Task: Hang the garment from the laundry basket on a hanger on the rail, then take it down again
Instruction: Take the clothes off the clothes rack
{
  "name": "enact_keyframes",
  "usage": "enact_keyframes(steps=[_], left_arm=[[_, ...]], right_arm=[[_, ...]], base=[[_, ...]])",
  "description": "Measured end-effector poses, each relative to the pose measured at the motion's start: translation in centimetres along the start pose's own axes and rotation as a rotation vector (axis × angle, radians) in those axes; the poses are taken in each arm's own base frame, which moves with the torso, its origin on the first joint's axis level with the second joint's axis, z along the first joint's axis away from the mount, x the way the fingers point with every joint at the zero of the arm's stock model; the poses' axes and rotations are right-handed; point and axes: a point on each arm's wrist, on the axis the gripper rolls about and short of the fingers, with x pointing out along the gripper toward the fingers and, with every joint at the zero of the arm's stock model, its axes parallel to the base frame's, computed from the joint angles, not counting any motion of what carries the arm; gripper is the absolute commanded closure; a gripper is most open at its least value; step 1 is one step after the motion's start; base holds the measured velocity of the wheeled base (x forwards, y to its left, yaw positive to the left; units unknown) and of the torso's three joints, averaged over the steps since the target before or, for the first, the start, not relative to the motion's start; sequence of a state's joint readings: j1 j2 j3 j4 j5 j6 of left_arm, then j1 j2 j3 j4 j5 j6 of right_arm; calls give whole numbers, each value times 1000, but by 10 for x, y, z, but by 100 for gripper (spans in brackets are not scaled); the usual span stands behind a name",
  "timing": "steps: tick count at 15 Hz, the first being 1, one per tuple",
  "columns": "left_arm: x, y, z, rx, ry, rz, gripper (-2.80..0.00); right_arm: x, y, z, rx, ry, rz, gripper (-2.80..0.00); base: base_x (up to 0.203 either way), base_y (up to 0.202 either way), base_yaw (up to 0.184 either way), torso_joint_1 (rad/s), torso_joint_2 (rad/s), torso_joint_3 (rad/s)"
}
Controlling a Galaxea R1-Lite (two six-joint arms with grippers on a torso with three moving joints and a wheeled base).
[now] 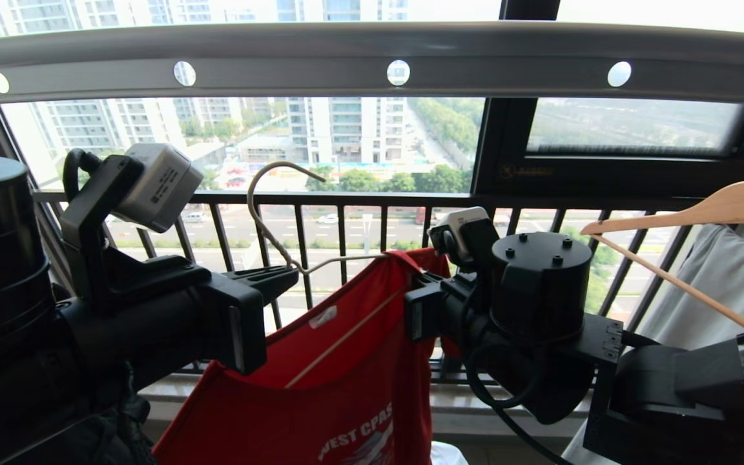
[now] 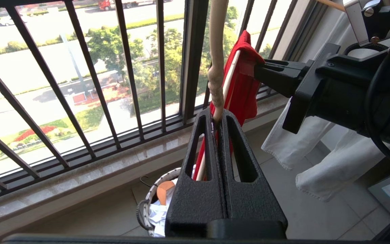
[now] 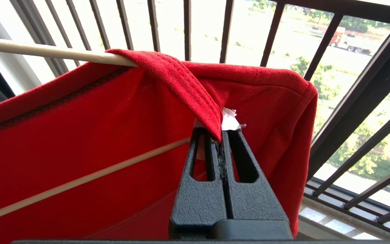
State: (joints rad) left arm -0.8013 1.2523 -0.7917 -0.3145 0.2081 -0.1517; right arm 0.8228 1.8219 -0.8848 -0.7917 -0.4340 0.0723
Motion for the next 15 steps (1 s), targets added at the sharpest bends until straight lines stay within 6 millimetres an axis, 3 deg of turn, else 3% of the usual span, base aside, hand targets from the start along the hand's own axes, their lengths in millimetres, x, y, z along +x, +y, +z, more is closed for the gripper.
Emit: enact_keyframes(steps=[9,15], left_arm=[[2,0,-1,4,8,3,0],[2,0,-2,5,11,2,0]], right_arm=[[-3,-2,-1,-17,5,7,0],[8,-22,8,5,-20,-54,0]], base=[[0,0,0,0,0,0],[0,0,0,0,0,0]])
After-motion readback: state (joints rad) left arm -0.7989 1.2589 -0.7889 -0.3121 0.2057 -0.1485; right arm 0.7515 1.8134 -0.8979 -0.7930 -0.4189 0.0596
